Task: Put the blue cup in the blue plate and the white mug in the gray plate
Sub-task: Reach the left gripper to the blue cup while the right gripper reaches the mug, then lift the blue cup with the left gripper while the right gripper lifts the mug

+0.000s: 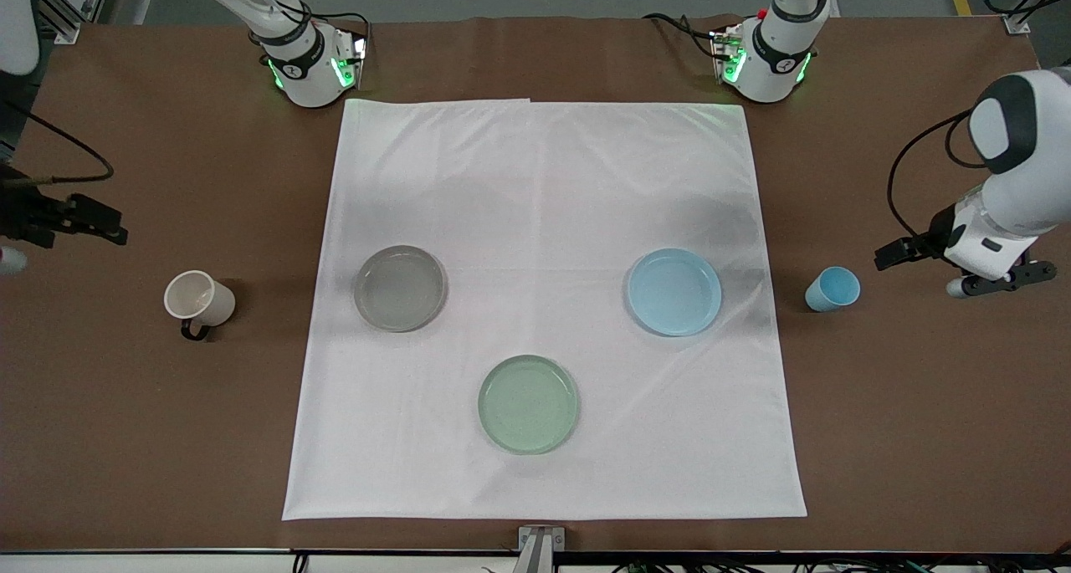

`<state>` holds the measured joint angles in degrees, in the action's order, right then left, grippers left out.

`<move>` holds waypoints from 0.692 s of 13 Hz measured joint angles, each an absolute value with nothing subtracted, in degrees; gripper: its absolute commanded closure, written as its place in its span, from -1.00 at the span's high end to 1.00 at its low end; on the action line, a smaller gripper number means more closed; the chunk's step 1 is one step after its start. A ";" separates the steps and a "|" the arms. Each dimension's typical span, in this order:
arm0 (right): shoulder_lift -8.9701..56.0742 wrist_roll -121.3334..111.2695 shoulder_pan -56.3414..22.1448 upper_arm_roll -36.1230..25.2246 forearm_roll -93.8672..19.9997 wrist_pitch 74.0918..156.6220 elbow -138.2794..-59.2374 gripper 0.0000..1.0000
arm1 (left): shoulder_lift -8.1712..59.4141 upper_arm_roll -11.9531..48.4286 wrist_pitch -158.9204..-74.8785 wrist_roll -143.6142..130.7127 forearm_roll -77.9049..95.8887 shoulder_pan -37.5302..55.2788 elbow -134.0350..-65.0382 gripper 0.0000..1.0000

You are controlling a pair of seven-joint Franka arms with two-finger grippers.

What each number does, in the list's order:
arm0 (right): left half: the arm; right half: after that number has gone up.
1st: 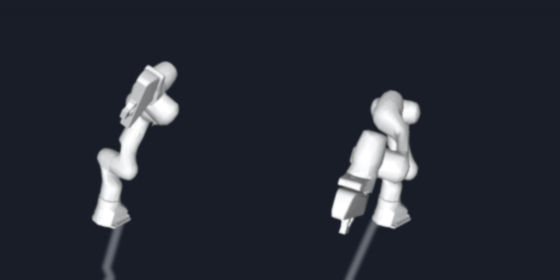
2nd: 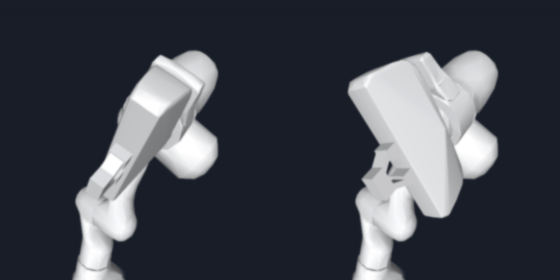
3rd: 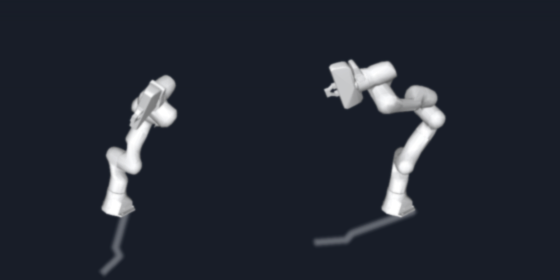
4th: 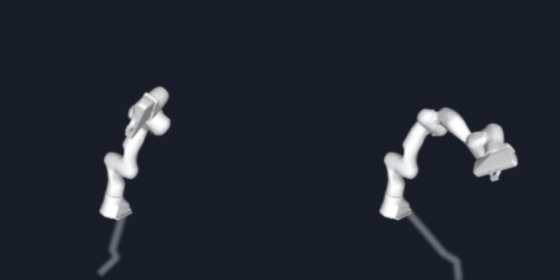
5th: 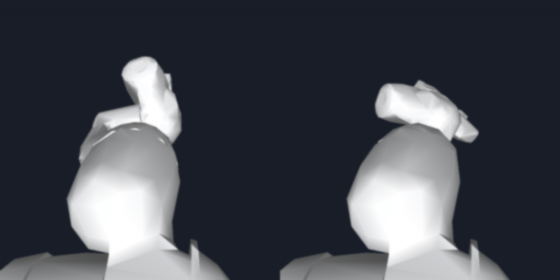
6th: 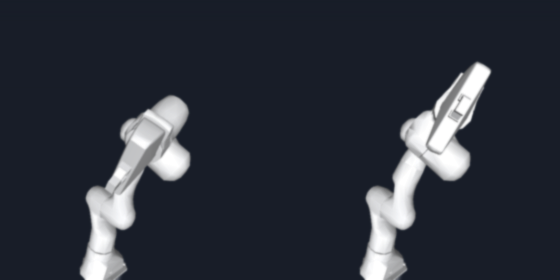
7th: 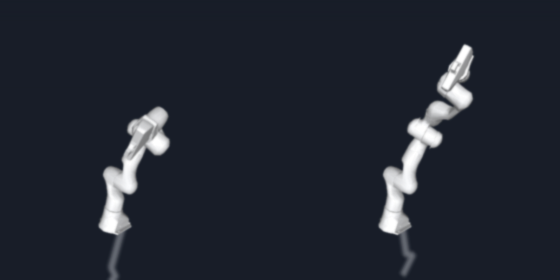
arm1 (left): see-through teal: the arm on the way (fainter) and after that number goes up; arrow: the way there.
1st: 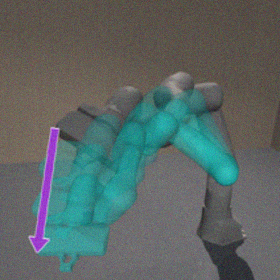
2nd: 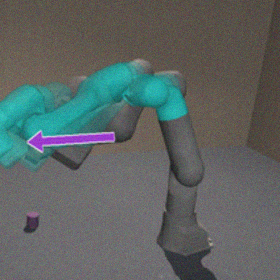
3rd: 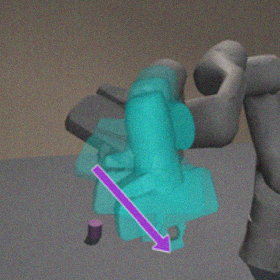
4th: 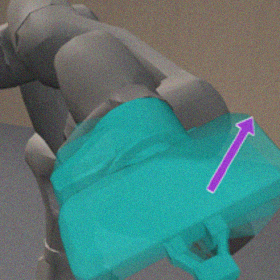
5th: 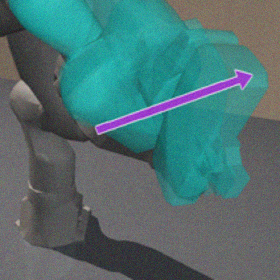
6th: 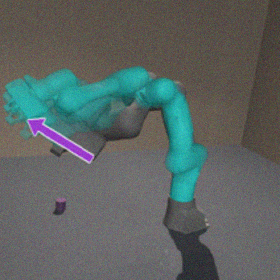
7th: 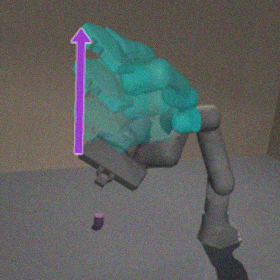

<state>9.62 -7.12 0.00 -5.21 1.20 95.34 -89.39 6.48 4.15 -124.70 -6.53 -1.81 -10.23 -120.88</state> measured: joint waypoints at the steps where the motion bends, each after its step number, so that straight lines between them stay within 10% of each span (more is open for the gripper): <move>1: 11.87 -7.12 0.48 -5.26 1.21 98.67 -91.06 1.00 | 8.52 4.16 -127.50 -6.28 -1.81 -10.61 -122.29 0.83; 5: 17.86 -10.20 3.30 -5.46 1.20 118.02 -103.03 1.00 | 17.13 4.22 -135.47 -6.17 -1.82 -10.71 -122.70 0.28; 9: 25.10 -13.92 5.77 -5.56 1.20 130.72 -106.81 1.00 | 20.75 4.40 -137.34 -6.16 -1.82 -10.61 -122.26 -0.95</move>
